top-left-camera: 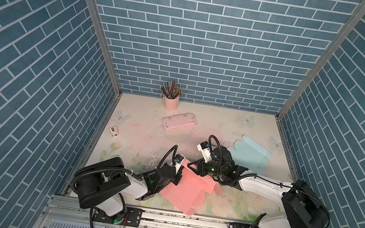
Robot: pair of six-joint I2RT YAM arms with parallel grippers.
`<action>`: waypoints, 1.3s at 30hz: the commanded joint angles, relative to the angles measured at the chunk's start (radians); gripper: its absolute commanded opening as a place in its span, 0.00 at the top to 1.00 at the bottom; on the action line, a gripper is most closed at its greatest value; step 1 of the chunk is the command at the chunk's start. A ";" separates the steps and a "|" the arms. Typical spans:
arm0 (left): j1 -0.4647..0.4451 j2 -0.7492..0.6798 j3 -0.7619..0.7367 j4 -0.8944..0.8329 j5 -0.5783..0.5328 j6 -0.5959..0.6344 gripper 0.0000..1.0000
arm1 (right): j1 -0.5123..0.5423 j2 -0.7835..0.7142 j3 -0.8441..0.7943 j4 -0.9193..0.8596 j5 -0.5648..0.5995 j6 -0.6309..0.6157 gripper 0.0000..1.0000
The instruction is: Fold the paper box
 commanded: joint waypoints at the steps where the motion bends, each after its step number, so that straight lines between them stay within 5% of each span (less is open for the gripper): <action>1: -0.011 0.027 -0.002 0.038 -0.028 -0.008 0.77 | 0.005 0.006 -0.027 -0.041 0.025 0.017 0.59; 12: -0.011 0.090 0.011 0.082 -0.043 -0.022 0.93 | 0.007 -0.019 -0.047 -0.012 0.015 0.043 0.60; 25: -0.011 0.113 0.015 0.106 -0.054 -0.030 0.85 | 0.020 -0.023 -0.061 0.064 -0.035 0.104 0.60; 31: -0.012 0.122 0.025 0.116 -0.044 -0.029 0.96 | 0.027 -0.054 -0.064 0.066 -0.035 0.127 0.61; 39: -0.011 0.099 -0.008 0.129 -0.005 -0.023 0.97 | -0.008 -0.122 -0.050 -0.027 -0.001 0.100 0.53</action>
